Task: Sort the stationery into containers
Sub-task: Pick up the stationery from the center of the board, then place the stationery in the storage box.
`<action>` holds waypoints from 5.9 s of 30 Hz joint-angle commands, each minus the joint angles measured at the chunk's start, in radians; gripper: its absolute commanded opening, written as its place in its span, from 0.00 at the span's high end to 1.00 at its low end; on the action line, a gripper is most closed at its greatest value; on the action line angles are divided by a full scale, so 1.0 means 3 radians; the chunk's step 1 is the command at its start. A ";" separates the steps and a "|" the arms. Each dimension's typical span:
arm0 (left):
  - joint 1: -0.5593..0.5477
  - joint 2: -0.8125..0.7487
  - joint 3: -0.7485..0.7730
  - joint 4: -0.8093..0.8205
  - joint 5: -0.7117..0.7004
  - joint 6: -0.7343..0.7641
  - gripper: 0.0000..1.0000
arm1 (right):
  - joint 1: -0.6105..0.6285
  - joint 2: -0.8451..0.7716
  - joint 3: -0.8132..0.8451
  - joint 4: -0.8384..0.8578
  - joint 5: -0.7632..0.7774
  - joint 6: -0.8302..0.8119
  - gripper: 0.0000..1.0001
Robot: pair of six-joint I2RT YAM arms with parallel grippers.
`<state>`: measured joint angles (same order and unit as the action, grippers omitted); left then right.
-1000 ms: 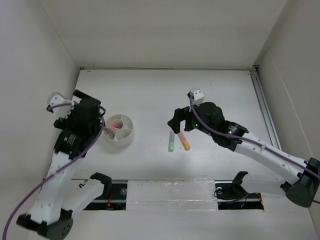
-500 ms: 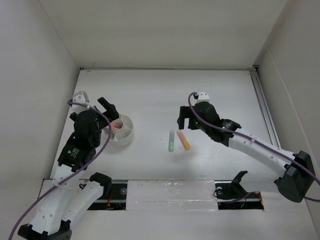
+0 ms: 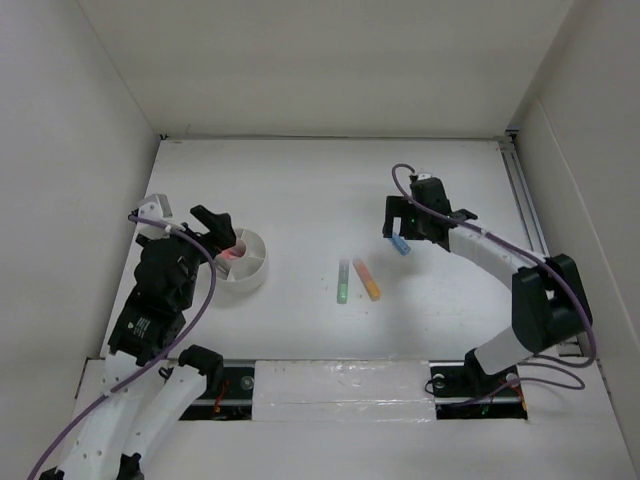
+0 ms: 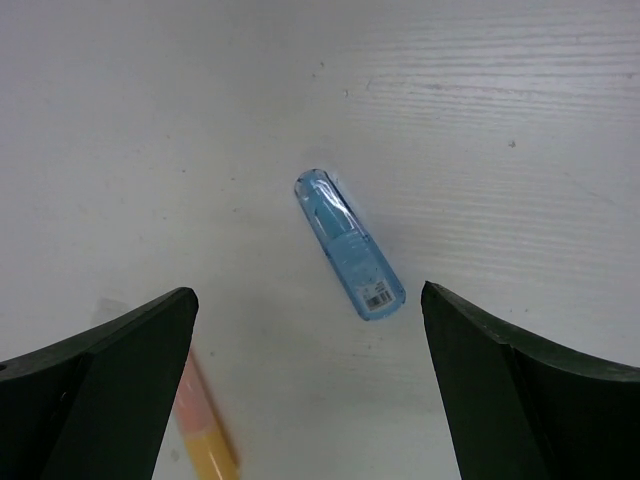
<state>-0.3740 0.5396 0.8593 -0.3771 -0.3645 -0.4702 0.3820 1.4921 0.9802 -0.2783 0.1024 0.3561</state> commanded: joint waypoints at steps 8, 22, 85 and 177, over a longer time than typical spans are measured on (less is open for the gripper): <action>-0.0011 0.0144 0.0020 0.0096 -0.0160 0.0013 0.01 | -0.0169 0.0400 0.0169 0.0278 -0.0382 -0.0241 0.00; 0.0163 0.0558 0.0557 -0.0772 -0.1979 -0.1835 0.01 | -0.0424 -0.0704 0.0552 0.0390 -0.0632 -0.0108 0.00; 0.0163 0.2087 0.1779 -0.0998 -0.0662 -0.0755 0.01 | -0.0087 0.1469 0.1370 -0.1353 -0.0122 -0.0758 0.15; 0.0045 0.0441 0.1753 -0.2404 -0.1372 -0.1894 0.01 | 0.1774 0.1571 0.2981 0.0125 -0.1466 0.0133 1.00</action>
<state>-0.3599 0.6834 1.3888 -1.0786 -0.7589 -1.0039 0.9104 1.9923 1.8462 -0.2802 -0.3470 0.4107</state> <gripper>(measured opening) 0.986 0.355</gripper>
